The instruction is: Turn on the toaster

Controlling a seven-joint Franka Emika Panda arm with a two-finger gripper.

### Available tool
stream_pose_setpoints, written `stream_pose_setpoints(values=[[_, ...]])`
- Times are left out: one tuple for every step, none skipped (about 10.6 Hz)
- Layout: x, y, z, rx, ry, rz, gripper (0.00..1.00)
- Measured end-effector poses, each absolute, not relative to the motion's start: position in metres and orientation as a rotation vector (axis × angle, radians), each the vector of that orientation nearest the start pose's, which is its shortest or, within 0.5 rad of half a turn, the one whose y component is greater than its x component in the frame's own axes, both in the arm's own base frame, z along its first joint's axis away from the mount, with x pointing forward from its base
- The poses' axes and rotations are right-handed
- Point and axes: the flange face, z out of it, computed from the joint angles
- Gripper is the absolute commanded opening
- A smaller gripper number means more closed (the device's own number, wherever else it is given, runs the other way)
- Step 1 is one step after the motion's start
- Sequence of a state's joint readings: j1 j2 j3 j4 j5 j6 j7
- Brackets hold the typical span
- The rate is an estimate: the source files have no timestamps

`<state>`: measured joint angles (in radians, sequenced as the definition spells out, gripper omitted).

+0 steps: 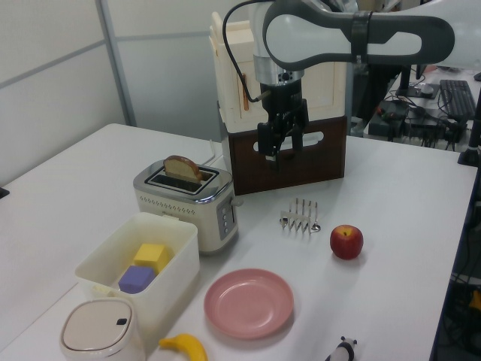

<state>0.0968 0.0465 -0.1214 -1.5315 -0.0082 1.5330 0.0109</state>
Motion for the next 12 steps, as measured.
stream_pose_setpoints(values=[[0.565,-0.013,0.613,-3.154,0.048,0.072,0.03],[0.565,-0.013,0.613,-3.154,0.004,0.072,0.0],[0.565,-0.017,0.613,-3.151,-0.069,0.073,0.0],[0.565,-0.02,0.613,-3.131,-0.12,0.071,0.0],[0.566,-0.023,0.613,-3.115,-0.138,0.06,0.0],[0.57,-0.025,0.612,-3.113,-0.146,0.028,0.0],[0.578,-0.027,0.608,-3.118,-0.142,-0.018,0.0],[0.59,-0.031,0.601,-3.124,-0.129,-0.074,0.0],[0.604,-0.041,0.589,-3.133,-0.105,-0.132,0.0],[0.617,-0.052,0.577,-3.143,-0.078,-0.184,0.0],[0.63,-0.062,0.564,-3.154,-0.062,-0.234,0.0],[0.64,-0.067,0.551,-3.161,-0.062,-0.26,0.0]])
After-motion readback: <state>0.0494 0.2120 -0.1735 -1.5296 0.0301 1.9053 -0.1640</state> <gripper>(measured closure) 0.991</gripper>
